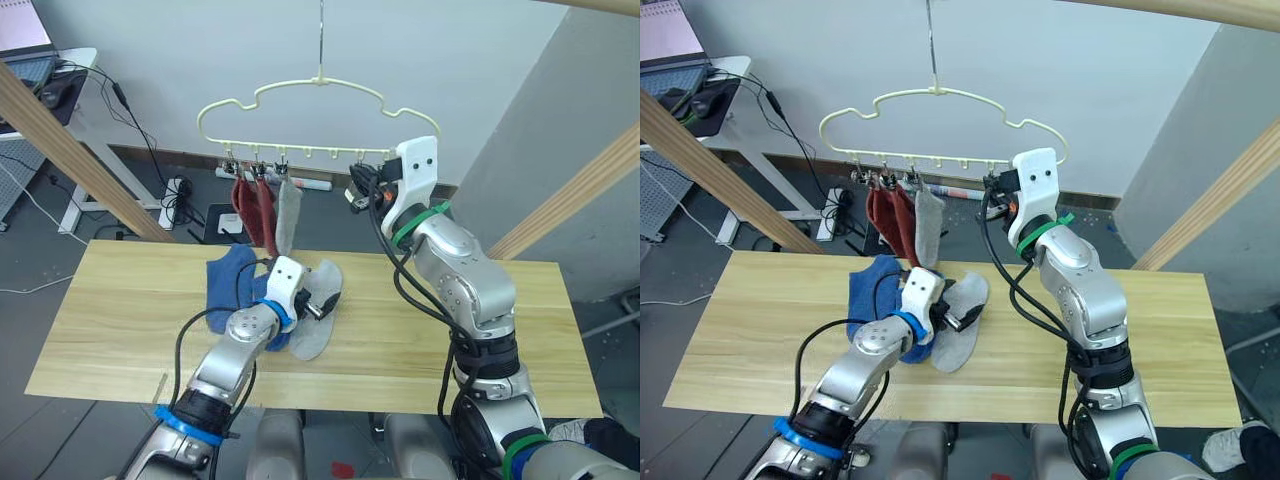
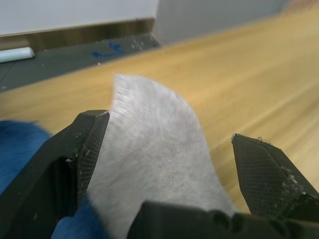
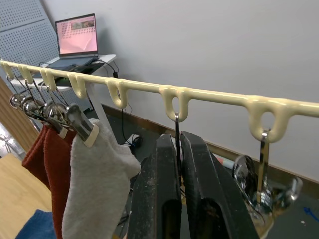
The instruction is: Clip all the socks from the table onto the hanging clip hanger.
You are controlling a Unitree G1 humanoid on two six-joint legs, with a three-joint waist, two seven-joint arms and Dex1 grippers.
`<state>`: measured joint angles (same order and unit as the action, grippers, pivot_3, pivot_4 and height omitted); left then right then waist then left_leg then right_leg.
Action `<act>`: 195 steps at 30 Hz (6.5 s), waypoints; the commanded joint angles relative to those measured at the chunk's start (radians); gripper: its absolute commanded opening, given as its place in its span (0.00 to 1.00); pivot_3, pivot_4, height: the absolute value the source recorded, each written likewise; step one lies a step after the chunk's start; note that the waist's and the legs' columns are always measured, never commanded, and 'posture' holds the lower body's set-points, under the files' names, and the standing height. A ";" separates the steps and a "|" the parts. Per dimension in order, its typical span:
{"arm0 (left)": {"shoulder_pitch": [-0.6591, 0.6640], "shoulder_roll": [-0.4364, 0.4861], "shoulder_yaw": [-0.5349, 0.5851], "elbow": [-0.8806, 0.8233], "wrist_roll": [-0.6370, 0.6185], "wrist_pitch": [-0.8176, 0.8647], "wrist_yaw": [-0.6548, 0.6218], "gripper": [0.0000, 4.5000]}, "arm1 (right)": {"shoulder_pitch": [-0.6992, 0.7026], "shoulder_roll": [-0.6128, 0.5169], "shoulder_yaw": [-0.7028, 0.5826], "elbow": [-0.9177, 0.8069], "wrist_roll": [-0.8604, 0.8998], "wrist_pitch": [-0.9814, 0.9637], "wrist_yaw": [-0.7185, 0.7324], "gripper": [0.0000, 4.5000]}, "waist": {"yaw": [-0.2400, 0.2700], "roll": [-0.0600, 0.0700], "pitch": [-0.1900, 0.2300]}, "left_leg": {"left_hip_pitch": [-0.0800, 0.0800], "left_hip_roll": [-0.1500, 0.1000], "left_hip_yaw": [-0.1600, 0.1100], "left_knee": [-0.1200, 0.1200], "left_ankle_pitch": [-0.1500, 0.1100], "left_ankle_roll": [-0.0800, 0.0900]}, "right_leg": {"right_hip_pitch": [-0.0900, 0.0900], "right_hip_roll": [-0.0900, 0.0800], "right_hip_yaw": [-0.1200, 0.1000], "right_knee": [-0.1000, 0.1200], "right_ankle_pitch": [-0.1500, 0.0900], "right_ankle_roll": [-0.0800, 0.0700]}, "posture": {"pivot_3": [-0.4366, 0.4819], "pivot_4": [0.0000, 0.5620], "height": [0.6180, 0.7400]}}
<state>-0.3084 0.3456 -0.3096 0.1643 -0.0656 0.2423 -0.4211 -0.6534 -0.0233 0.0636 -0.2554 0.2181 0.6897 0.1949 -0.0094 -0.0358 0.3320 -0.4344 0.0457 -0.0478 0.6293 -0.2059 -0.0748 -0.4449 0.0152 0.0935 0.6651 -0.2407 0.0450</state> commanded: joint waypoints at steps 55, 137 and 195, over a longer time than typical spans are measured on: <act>-0.015 -0.258 0.185 -0.281 -0.125 -0.168 0.003 0.00 | -0.146 0.219 -0.475 -0.033 0.448 0.638 -0.411 0.00 | -0.015 0.002 -0.009 | 0.001 -0.001 -0.004 0.001 0.001 0.001 | 0.005 -0.001 -0.004 -0.001 -0.001 0.003 | 0.51 0.53 1.00; -0.046 0.060 0.376 -0.684 -0.445 0.224 -0.090 0.94 | 0.010 0.087 0.009 0.079 -0.128 -0.262 -0.219 0.44 | -0.017 0.003 -0.008 | 0.000 0.000 -0.003 0.000 0.000 0.001 | 0.002 0.000 -0.003 -0.001 -0.002 0.004 | 0.58 0.54 1.00; -0.035 0.048 0.369 -0.696 -0.457 0.217 -0.082 0.94 | 0.023 0.109 -0.005 0.087 -0.130 -0.309 -0.200 0.44 | -0.015 0.003 -0.008 | 0.000 0.000 -0.003 0.000 0.001 0.001 | 0.002 0.000 -0.003 -0.001 -0.002 0.004 | 0.59 0.53 1.00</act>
<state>-0.3377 0.3963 0.0470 -0.4776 -0.5065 0.4739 -0.5081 -0.6125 0.0742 0.0599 -0.1318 0.0813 0.4114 -0.0020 -0.0246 -0.0329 0.3240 -0.4342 0.0456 -0.0505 0.6291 -0.2054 -0.0742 -0.4428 0.0149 0.0906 0.6641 -0.2426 0.0487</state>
